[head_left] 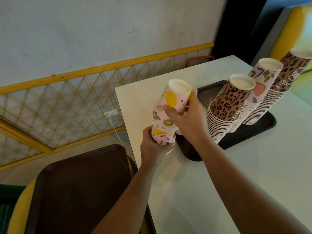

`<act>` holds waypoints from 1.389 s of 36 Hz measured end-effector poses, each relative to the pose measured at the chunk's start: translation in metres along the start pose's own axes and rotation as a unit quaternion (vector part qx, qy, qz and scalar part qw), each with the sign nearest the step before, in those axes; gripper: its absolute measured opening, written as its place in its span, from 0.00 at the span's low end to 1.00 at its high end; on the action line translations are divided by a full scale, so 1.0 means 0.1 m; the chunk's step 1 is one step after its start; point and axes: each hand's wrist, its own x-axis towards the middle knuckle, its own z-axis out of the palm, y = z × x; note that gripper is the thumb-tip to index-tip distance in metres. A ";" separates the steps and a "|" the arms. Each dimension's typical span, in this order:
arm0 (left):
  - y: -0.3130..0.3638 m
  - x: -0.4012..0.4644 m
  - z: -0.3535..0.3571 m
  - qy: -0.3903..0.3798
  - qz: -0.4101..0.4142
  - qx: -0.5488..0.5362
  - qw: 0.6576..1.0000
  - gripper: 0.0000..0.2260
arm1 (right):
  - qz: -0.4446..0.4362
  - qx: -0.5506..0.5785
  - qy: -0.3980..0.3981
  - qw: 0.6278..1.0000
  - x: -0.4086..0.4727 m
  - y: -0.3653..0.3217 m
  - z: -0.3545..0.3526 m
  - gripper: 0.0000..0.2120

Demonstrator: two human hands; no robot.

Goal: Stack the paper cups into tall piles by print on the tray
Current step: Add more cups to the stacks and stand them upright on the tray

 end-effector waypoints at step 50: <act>0.03 0.01 0.02 -0.004 -0.011 -0.037 0.999 0.33 | 0.028 0.025 -0.076 0.996 -0.30 0.34 0.34 0.35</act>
